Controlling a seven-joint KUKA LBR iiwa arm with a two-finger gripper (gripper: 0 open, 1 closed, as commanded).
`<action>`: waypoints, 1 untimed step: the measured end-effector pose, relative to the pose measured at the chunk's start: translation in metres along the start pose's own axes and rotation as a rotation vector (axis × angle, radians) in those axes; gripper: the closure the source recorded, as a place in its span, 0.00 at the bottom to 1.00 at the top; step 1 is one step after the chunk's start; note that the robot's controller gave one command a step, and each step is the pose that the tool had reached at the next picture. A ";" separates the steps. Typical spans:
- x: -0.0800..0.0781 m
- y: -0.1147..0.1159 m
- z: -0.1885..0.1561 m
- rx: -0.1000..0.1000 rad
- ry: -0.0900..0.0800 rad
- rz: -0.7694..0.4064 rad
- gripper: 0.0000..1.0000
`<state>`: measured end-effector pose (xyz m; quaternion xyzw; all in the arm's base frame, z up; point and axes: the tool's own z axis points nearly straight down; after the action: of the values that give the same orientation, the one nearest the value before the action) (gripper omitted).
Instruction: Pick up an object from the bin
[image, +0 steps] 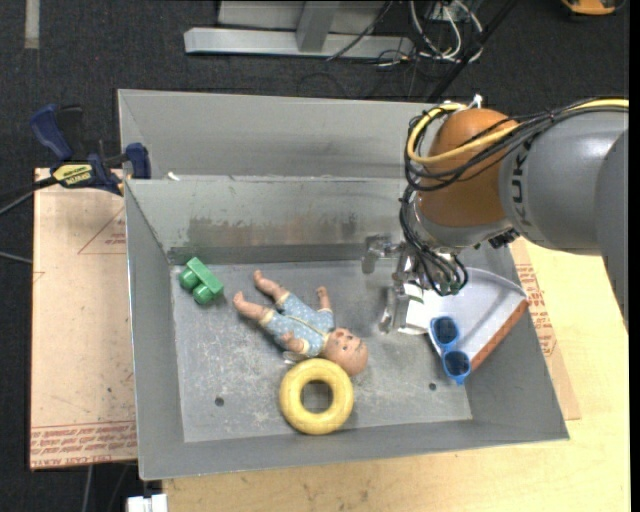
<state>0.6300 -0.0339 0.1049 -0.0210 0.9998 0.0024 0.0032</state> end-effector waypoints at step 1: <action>0.007 -0.050 0.037 0.006 0.008 -0.019 0.00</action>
Offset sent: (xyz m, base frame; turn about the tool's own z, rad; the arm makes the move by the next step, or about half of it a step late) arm 0.0014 -0.0368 -0.0349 -0.0764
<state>0.6254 -0.0839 0.0681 -0.0307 0.9995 -0.0006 -0.0007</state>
